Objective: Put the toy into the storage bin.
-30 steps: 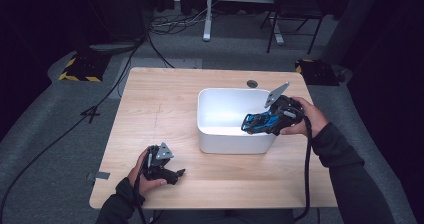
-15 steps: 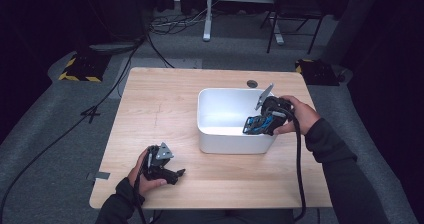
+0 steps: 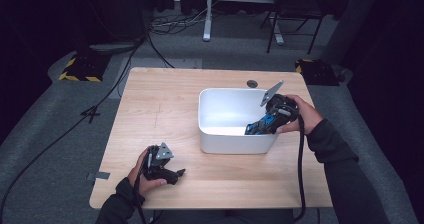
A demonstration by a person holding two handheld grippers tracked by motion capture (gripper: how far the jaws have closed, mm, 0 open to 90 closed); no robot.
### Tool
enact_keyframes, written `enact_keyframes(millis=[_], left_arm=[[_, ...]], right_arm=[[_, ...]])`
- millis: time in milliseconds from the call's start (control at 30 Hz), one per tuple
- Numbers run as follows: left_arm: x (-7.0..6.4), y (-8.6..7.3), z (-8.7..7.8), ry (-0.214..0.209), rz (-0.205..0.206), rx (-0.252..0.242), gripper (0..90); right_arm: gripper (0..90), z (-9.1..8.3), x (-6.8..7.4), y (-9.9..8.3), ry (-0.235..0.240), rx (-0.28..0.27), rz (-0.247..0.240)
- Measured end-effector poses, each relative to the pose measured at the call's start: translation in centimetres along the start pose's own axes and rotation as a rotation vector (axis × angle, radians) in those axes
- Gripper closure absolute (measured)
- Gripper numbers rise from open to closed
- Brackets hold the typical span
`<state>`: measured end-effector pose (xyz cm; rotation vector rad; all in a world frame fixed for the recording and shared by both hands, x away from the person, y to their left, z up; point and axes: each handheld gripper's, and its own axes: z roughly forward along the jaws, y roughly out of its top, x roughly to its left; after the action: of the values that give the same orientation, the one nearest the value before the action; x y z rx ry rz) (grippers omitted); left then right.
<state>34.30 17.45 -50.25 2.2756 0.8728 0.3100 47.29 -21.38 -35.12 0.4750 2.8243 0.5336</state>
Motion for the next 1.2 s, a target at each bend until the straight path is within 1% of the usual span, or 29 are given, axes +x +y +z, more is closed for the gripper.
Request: enact_keyframes(millis=[33,67,100,167,200,267,300,333,367,400,433,467,500,533,600,633,700,733,767,800,833,867,933,967,1000,1067,1100,1133,1200], left_arm=[[0.0,0.0,0.0,0.0,0.0,0.0,7.9],[0.0,0.0,0.0,0.001,0.002,-0.001,7.8],[0.0,0.0,0.0,-0.001,-0.001,-0.001,7.8],[0.0,0.0,0.0,0.003,0.001,-0.001,7.9],[0.0,0.0,0.0,0.003,-0.001,-0.003,7.9],[0.0,0.0,0.0,0.002,0.001,-0.001,7.9],[0.0,0.0,0.0,0.002,0.0,-0.003,7.9],[0.0,0.0,0.0,0.003,-0.001,-0.002,7.9],[0.0,0.0,0.0,0.0,0.002,-0.001,7.9],[0.0,0.0,0.0,0.001,0.003,-0.001,7.9],[0.0,0.0,0.0,0.001,0.003,-0.001,7.9],[0.0,0.0,0.0,0.0,-0.001,-0.002,8.0],[0.0,0.0,0.0,0.0,-0.001,-0.002,8.0],[0.0,0.0,0.0,-0.001,-0.001,-0.002,8.0],[0.0,0.0,0.0,0.001,-0.002,-0.002,8.0],[0.0,0.0,0.0,-0.002,-0.001,-0.001,8.0],[0.0,0.0,0.0,0.001,-0.004,-0.004,8.0],[0.0,0.0,0.0,0.001,-0.004,-0.004,8.0],[0.0,0.0,0.0,-0.001,-0.006,-0.005,8.0],[0.0,0.0,0.0,-0.001,-0.006,-0.005,8.0],[0.0,0.0,0.0,0.001,-0.004,-0.004,8.0],[0.0,0.0,0.0,0.0,-0.005,-0.004,8.0],[0.0,0.0,0.0,0.001,-0.003,-0.002,8.0],[0.0,0.0,0.0,0.001,0.0,-0.001,8.0],[0.0,0.0,0.0,0.001,-0.004,-0.004,8.0],[0.0,0.0,0.0,0.001,-0.005,-0.004,8.0],[0.0,0.0,0.0,0.001,-0.004,-0.004,8.0],[0.0,0.0,0.0,0.001,-0.004,-0.004,8.0],[0.0,0.0,0.0,0.001,-0.004,-0.004,8.0]], right_arm=[[30.8,-0.1,-0.1,-0.1,0.005,-0.008,-0.006],[29.3,0.0,-0.1,-0.2,0.005,-0.007,-0.01],[28.3,0.0,0.1,-0.3,0.011,0.012,0.018],[28.8,0.2,0.1,-0.4,0.009,0.018,0.019],[28.8,0.2,0.0,-0.4,0.006,0.015,0.009],[29.0,0.2,0.1,-0.5,0.003,0.011,0.01],[29.8,0.0,0.2,-0.4,0.008,-0.011,0.016],[29.8,0.0,0.2,-0.4,0.008,-0.011,0.016],[29.5,-0.2,0.3,-0.4,-0.009,-0.021,0.018],[29.5,-0.2,0.2,-0.4,-0.012,-0.037,0.012],[29.5,-0.2,0.2,-0.4,-0.012,-0.037,0.012],[29.5,-0.5,0.2,-0.5,-0.034,-0.078,0.025],[29.5,-0.5,0.2,-0.5,-0.034,-0.078,0.025],[29.5,-0.8,0.2,-0.7,-0.038,-0.114,0.028],[29.2,-1.1,0.4,-0.8,-0.064,-0.136,0.039],[29.2,-1.1,0.5,-0.9,-0.073,-0.162,0.036],[28.6,-1.2,0.6,-1.1,-0.071,-0.183,0.046],[28.6,-1.2,0.6,-1.1,-0.071,-0.183,0.046],[28.5,-1.3,0.7,-1.3,-0.095,-0.195,0.05],[28.5,-1.3,0.7,-1.3,-0.095,-0.195,0.05],[28.4,-1.3,0.8,-1.4,-0.096,-0.201,0.074],[28.2,-1.4,0.7,-1.6,-0.116,-0.227,0.075],[28.2,-1.5,0.9,-1.8,-0.139,-0.256,0.105],[27.9,-1.6,1.0,-2.0,-0.142,-0.273,0.12],[27.4,-1.6,0.9,-2.3,-0.145,-0.293,0.123],[27.1,-1.6,0.9,-2.5,-0.15,-0.304,0.126],[27.1,-1.7,1.0,-2.8,-0.168,-0.331,0.132],[27.1,-1.7,1.0,-2.8,-0.168,-0.331,0.132],[26.9,-2.0,1.0,-3.1,-0.179,-0.365,0.156]])
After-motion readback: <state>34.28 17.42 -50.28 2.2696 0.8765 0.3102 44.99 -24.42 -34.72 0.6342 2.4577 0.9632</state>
